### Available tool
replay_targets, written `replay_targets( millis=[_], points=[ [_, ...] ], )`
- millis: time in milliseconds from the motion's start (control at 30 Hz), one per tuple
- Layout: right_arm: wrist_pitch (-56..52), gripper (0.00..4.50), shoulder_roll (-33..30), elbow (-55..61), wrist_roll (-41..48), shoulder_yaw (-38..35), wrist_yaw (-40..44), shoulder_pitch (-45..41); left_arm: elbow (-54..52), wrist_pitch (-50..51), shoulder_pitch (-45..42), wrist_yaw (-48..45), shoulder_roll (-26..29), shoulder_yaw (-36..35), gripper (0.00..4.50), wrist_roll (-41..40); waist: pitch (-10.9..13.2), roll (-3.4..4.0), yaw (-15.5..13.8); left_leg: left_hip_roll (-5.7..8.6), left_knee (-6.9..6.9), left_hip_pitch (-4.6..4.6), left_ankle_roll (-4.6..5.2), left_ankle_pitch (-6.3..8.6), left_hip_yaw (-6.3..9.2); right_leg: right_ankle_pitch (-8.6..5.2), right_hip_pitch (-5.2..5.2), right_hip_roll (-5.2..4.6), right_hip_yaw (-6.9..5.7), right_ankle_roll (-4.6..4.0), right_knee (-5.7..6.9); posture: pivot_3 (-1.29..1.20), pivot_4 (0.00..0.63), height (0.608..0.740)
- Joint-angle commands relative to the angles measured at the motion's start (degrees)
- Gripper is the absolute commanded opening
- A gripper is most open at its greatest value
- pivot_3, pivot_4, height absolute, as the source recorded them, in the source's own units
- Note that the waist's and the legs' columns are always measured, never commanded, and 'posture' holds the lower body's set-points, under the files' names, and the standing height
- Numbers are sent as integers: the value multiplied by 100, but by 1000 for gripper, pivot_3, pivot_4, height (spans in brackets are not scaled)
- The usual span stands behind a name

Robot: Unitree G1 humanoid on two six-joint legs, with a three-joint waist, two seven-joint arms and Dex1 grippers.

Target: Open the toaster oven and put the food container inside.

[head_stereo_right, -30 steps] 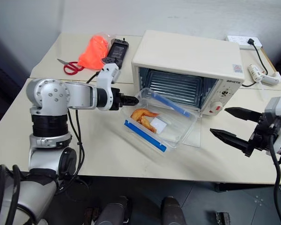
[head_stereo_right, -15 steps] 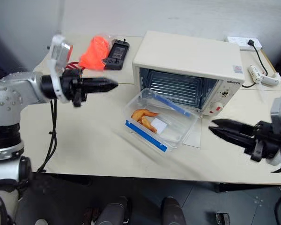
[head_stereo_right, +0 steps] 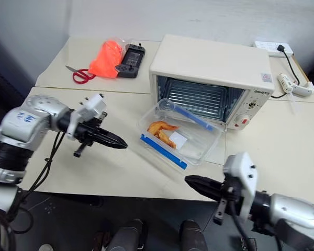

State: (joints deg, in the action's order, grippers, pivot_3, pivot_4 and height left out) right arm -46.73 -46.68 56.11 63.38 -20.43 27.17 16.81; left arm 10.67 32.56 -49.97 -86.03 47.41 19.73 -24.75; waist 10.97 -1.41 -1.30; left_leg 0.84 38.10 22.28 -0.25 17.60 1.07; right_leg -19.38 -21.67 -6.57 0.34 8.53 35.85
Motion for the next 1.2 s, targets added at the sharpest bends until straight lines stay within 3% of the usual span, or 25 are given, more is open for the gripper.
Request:
replay_targets(
  millis=[33, 200, 333, 667, 933, 1067, 1200],
  points=[
    [219, 41, 163, -62, -672, 674, -196, -188, 465, -511, -279, -449, -256, 107, 0, 344, 0, 0, 14, -1, 0, 0, 0, 0, 0, 0, -1, 1, 0, 0, 1, 0, 150, 740],
    [529, 41, 445, -596, -1676, 1477, -323, -820, 1113, -796, -569, -377, -676, 82, 0, 555, 0, 0, 35, 12, 3, 4, 1, 0, 0, 0, -9, 5, -3, 0, 11, 0, 150, 740],
    [784, 41, 484, -1404, -2268, 1570, -168, -1560, 1303, -698, -727, -283, -948, -52, 0, 526, 0, 0, 43, 27, 6, 5, 4, -2, 1, 0, -10, 2, -3, 1, 15, 0, 150, 740],
    [1165, 41, 277, -2508, -2830, 1593, 809, -2508, 968, -316, -526, 503, -1498, -557, 0, 453, 0, 0, 81, 26, 8, 23, 2, -3, 3, 0, -35, 2, -5, 1, 57, 0, 150, 740],
    [1341, 41, 280, -2909, -3143, 1539, 1110, -2828, 528, -66, -187, 660, -1307, -855, 0, 455, 0, 0, 149, 13, 7, 23, -5, -8, -1, 0, -47, 1, -1, 1, 68, 0, 150, 740],
    [1454, 41, 314, -3199, -3296, 1633, 1286, -3050, 739, -306, -245, 960, -1505, -780, 0, 694, 0, 0, 125, 13, 8, 23, -6, -10, -1, 0, -46, -1, -1, 1, 71, 0, 150, 740],
    [1701, 41, 453, -3650, -3584, 1859, 1403, -3411, 1521, -903, -594, 1751, -2062, -786, 0, 1151, 0, 0, 102, 27, 14, 29, -1, -12, 0, 1, -46, -7, -2, 2, 70, 0, 150, 740]
  ],
)
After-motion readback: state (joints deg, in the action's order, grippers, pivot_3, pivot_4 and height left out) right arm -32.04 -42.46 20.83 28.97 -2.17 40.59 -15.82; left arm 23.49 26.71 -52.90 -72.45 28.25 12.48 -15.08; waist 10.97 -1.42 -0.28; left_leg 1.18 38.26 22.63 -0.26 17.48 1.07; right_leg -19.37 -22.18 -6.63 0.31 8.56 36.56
